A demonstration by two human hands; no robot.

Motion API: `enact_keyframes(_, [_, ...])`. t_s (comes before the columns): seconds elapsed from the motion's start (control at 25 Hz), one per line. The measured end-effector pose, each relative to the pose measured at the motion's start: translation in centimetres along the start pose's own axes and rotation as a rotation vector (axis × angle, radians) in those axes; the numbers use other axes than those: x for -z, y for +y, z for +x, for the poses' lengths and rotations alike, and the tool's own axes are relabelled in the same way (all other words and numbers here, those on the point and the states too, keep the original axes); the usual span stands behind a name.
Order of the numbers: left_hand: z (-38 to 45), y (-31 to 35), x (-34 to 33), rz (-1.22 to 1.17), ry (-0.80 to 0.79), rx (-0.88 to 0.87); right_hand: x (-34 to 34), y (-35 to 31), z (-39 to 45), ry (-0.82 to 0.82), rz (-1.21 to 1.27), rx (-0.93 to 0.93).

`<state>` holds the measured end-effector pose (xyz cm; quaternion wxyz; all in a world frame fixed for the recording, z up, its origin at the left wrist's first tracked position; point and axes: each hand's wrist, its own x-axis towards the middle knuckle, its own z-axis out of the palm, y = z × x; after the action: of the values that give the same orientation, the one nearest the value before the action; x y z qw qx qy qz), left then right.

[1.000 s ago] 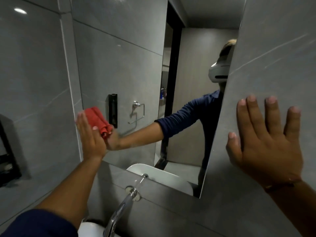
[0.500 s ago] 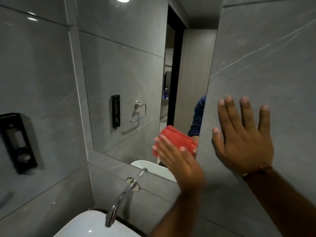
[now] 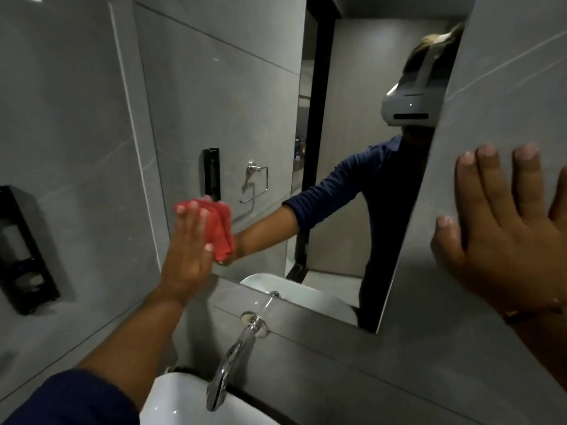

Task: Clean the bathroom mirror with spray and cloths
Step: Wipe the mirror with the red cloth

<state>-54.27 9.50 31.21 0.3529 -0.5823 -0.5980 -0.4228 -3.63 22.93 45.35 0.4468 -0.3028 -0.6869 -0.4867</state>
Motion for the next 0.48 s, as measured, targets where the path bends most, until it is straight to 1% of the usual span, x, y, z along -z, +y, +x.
enact_keyframes(0.08, [-0.3,-2.8,-0.2,-0.101,0.092,0.314,-0.1,-0.1,-0.2,0.008,0.0,-0.001])
enact_keyframes(0.16, [-0.1,-2.1,-1.2,-0.199,0.199,0.667,0.1,-0.1,0.0,0.003,-0.029,0.001])
enact_keyframes(0.28, [1.5,3.5,-2.5,-0.373,0.452,1.215,1.0,-0.7,0.5,-0.001,-0.052,-0.006])
enact_keyframes(0.32, [2.2,6.0,-2.8,-0.43,0.498,1.36,1.1,-0.9,0.6,0.0,-0.051,-0.007])
enact_keyframes(0.36, [2.8,9.3,-3.1,-0.471,0.514,1.463,1.3,-1.0,0.6,0.003,-0.043,-0.014])
enact_keyframes(0.4, [3.2,13.0,-3.1,-0.506,0.512,1.522,1.5,-1.0,0.6,0.009,-0.029,-0.011])
enact_keyframes(0.48, [3.0,20.8,-3.6,-0.571,0.445,1.552,1.7,-1.3,0.7,-0.013,0.002,-0.02])
